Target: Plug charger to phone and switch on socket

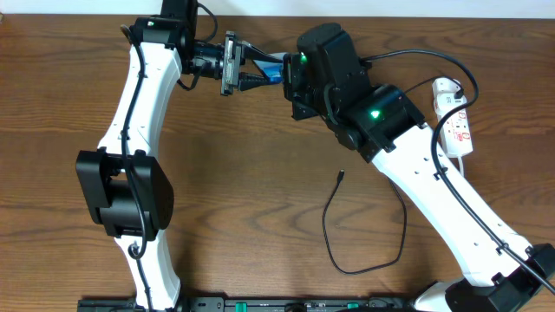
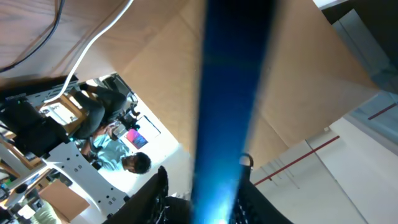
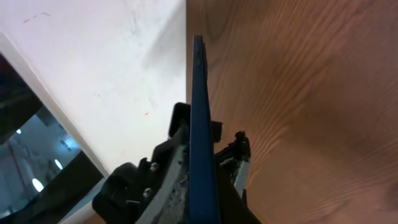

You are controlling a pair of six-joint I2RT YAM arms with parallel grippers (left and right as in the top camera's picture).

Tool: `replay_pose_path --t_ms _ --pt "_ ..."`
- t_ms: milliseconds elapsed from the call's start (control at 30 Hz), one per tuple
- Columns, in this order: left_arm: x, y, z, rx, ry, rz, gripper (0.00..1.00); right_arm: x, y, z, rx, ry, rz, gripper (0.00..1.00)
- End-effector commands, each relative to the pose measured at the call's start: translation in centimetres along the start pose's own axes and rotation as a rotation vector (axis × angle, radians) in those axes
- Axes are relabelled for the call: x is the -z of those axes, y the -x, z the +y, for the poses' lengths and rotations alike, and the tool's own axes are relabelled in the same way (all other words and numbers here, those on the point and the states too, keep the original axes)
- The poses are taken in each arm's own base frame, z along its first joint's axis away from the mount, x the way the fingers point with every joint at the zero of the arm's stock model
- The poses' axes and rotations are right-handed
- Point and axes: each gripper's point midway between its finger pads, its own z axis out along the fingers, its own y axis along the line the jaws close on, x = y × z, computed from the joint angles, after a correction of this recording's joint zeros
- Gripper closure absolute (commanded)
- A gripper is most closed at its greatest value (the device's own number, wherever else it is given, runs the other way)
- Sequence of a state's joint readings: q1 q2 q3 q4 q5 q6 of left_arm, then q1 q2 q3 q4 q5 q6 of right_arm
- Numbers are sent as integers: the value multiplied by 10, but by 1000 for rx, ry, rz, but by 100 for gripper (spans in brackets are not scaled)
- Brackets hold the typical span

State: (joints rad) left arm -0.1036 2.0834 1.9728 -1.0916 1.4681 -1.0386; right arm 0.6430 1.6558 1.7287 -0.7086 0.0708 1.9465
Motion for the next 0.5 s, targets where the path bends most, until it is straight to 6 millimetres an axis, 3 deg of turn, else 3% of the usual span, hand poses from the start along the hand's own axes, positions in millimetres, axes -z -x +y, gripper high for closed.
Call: replay_pose_path --t_ms 0,467 --pt "2 -8 -5 -9 -10 9 68 13 -14 14 -5 50 33 99" --pt "2 -8 -5 -10 -10 8 72 13 -11 15 -3 60 8 99"
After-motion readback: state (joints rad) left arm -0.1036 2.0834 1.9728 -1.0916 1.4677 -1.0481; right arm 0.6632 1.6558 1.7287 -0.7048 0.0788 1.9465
